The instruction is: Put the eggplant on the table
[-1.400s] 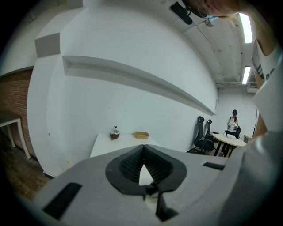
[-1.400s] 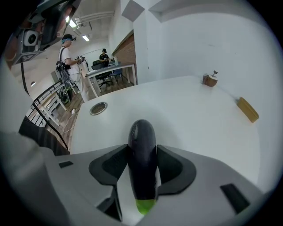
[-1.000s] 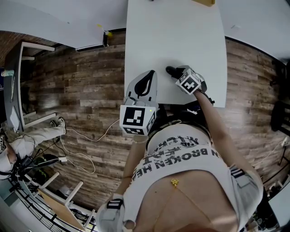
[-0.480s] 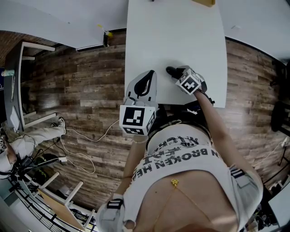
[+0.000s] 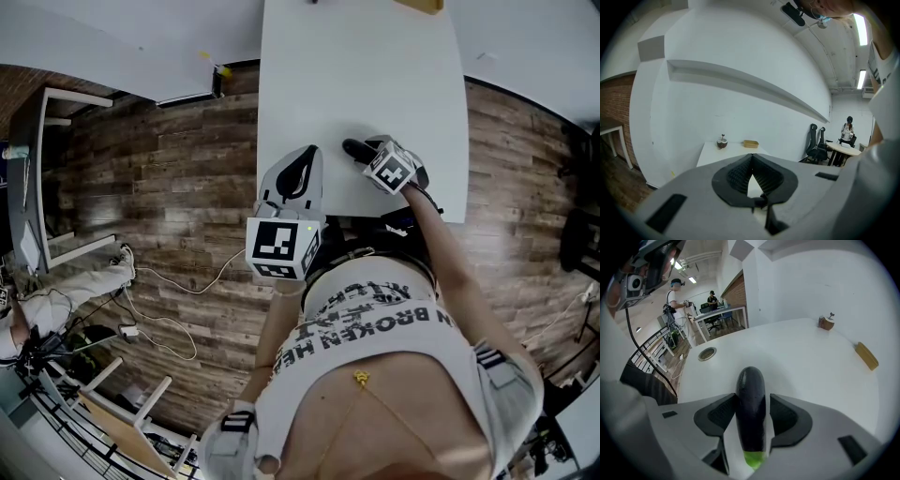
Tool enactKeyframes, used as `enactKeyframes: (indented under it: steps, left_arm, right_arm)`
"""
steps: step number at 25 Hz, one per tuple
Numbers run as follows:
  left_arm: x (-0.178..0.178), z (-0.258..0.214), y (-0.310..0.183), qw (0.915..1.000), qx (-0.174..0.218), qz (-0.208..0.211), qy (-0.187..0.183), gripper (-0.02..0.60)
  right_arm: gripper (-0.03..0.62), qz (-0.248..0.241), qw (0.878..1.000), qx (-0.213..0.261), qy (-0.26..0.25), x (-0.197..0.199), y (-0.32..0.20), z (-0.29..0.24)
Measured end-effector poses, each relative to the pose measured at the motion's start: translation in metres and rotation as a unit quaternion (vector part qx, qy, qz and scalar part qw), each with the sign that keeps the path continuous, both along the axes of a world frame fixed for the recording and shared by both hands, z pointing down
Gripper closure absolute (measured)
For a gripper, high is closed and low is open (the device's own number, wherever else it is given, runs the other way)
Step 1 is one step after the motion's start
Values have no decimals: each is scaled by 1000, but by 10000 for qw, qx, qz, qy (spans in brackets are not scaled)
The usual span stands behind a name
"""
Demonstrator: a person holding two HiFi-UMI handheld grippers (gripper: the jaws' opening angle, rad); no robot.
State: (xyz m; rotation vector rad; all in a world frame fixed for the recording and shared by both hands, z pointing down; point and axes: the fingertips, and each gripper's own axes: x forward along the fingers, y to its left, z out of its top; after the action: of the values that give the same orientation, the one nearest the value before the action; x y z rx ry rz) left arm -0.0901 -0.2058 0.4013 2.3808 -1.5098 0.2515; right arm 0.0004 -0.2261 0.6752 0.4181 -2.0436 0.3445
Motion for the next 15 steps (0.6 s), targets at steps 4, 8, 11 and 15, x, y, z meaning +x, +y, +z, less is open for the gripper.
enactKeyframes:
  steps: [4, 8, 11, 15]
  left_arm:
    - [0, -1, 0, 10000, 15, 1, 3, 577]
    - [3, -2, 0, 10000, 37, 7, -2, 577]
    - [4, -4, 0, 10000, 57, 9, -3, 577]
    - [3, -4, -2, 10000, 64, 14, -2, 577]
  right_arm:
    - [364, -94, 9999, -72, -13, 0, 3, -4]
    - [353, -243, 9995, -154, -109, -1, 7, -7]
    - [347, -293, 9993, -174, -134, 0, 10, -11]
    - [342, -319, 9992, -143, -167, -1, 9, -18]
